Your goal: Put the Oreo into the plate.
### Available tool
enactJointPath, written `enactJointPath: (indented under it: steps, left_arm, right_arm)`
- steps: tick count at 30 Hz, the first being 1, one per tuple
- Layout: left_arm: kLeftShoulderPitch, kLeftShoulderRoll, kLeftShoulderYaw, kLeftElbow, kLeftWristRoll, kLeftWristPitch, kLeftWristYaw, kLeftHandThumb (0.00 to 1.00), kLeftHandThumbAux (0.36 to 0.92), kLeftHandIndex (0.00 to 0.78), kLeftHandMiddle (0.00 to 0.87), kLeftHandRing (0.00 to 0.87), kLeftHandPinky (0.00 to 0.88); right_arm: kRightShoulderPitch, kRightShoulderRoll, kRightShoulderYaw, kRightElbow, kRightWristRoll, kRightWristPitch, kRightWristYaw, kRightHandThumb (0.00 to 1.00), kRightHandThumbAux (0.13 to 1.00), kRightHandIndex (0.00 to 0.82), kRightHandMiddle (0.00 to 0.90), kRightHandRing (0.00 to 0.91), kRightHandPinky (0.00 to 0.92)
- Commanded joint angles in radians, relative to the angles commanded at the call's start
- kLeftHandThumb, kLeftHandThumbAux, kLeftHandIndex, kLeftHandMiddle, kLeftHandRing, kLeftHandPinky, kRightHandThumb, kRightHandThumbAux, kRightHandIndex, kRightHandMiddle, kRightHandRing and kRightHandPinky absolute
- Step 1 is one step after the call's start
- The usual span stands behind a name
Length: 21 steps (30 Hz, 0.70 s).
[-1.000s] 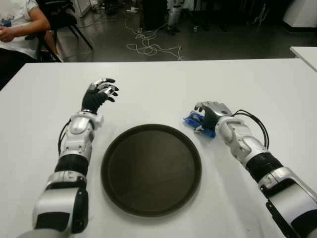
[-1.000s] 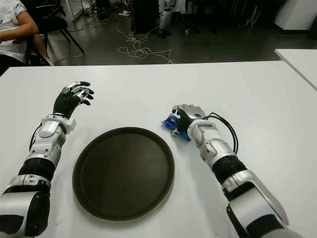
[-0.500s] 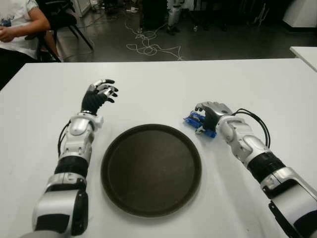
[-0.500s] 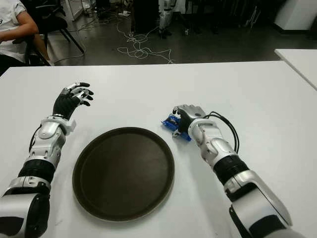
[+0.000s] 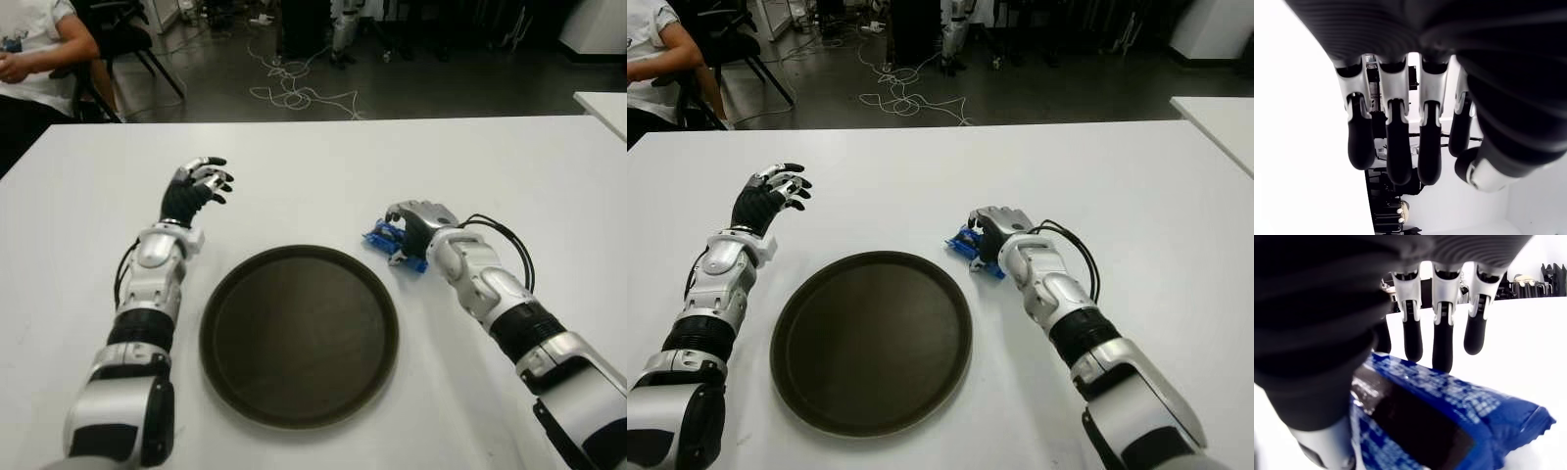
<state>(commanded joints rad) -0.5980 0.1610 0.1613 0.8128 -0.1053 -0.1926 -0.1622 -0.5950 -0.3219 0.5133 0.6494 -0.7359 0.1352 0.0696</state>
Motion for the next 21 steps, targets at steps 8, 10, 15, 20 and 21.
enactJointPath:
  steps: [8,10,15,20,21]
  left_arm:
    - [0.007,-0.002,-0.001,-0.019,-0.004,0.012,-0.002,0.816,0.690,0.350,0.486,0.484,0.530]
    - [0.008,-0.002,-0.002,-0.022,-0.004,0.013,-0.001,0.815,0.691,0.347,0.487,0.484,0.534]
    - [0.011,-0.003,-0.004,-0.027,-0.002,0.011,0.003,0.829,0.676,0.404,0.470,0.493,0.538]
    - [0.012,-0.001,-0.008,-0.030,0.004,0.016,0.008,0.832,0.673,0.416,0.465,0.494,0.541]
    - [0.011,0.000,-0.009,-0.030,0.006,0.016,0.009,0.832,0.673,0.417,0.465,0.494,0.541]
  right_arm:
    - [0.000,0.000,-0.005,0.015,0.006,-0.025,-0.005,0.000,0.843,0.337,0.390,0.482,0.454]
    - [0.000,-0.001,-0.005,0.018,0.007,-0.031,-0.003,0.000,0.838,0.317,0.373,0.463,0.441]
    - [-0.007,-0.008,0.004,0.029,0.001,-0.056,0.011,0.000,0.838,0.259,0.357,0.419,0.432]
    - [-0.013,-0.018,0.019,0.032,-0.021,-0.064,0.018,0.032,0.831,0.258,0.394,0.449,0.480]
    - [-0.012,-0.022,0.023,0.027,-0.028,-0.060,0.020,0.061,0.822,0.253,0.396,0.450,0.481]
